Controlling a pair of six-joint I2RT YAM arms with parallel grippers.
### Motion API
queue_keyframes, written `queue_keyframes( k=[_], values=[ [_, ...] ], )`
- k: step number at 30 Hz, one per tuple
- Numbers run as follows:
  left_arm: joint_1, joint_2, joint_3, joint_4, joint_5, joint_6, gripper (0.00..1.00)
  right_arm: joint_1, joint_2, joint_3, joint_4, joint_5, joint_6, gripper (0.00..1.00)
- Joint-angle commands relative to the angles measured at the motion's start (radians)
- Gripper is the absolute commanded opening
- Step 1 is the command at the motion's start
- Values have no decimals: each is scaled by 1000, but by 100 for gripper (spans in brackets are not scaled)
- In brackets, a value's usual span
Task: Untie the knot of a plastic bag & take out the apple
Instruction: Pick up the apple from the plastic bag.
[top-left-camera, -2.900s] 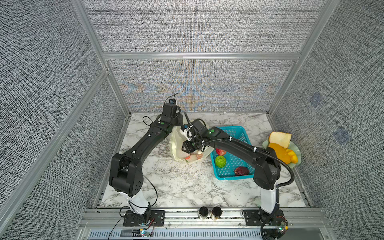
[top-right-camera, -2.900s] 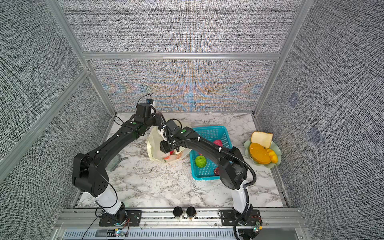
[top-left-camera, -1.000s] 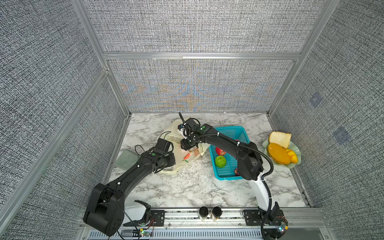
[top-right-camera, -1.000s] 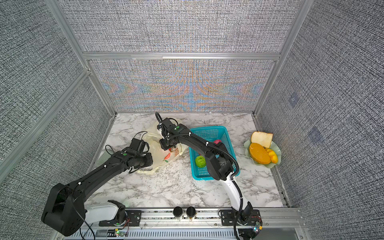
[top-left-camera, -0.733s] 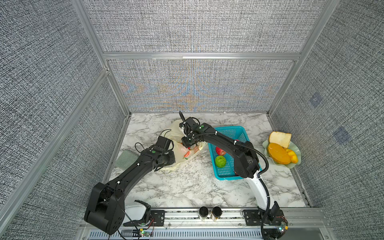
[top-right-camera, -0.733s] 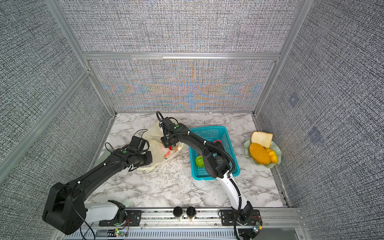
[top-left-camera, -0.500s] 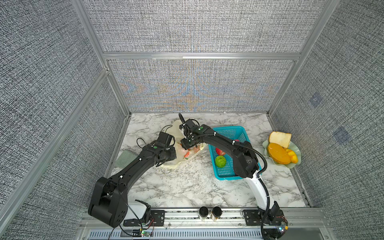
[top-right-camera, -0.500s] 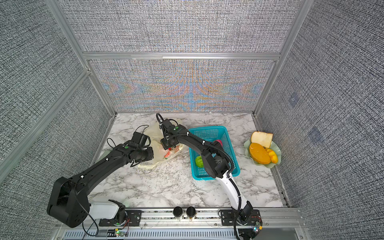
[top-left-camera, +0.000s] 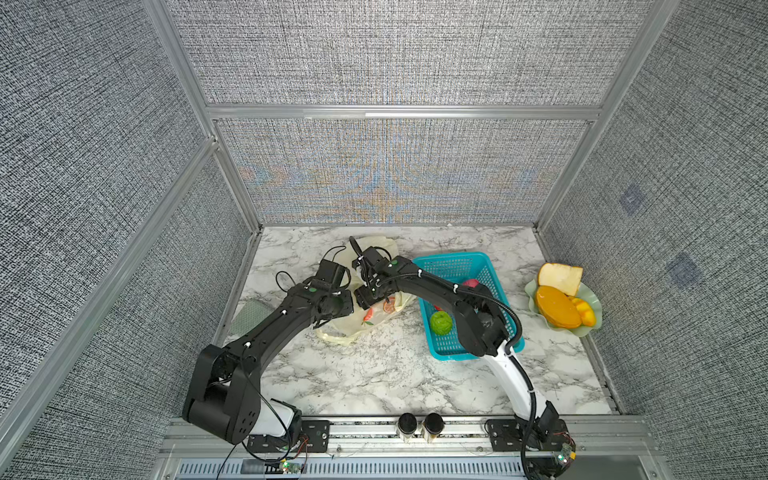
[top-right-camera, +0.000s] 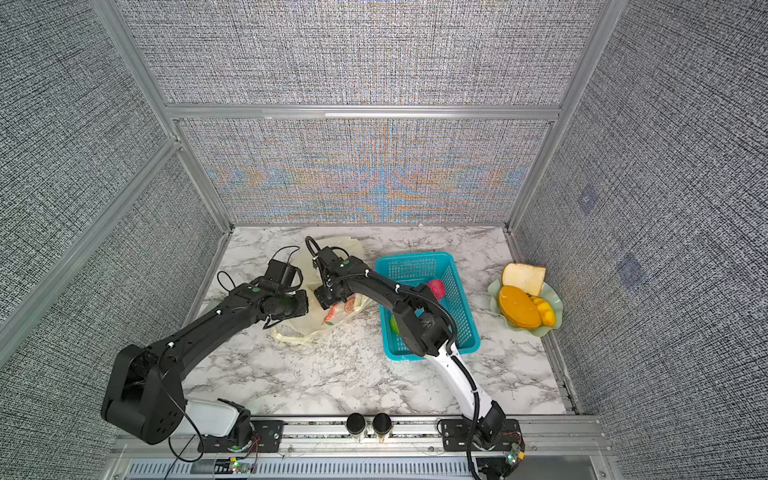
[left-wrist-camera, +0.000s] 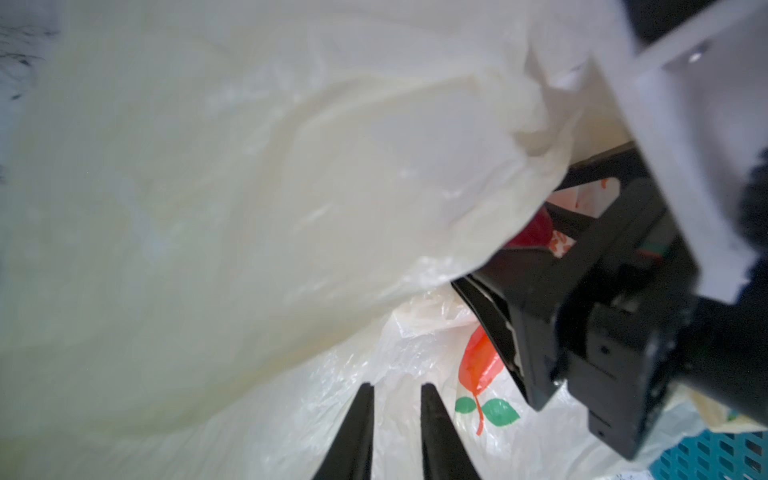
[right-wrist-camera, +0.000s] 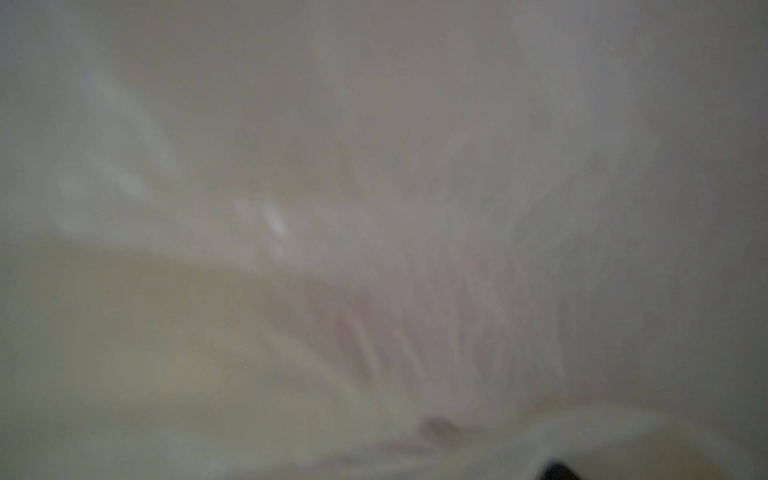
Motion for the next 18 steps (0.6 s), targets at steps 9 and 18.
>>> queue_keyframes(
  k=[9,18],
  values=[
    [10,3,6,7,-8,24,24,-1,-206,-153,102,18,10,39],
    [14,15,28,12,-13,38,24,-13,-383,-217,110,-6,20,40]
  ],
)
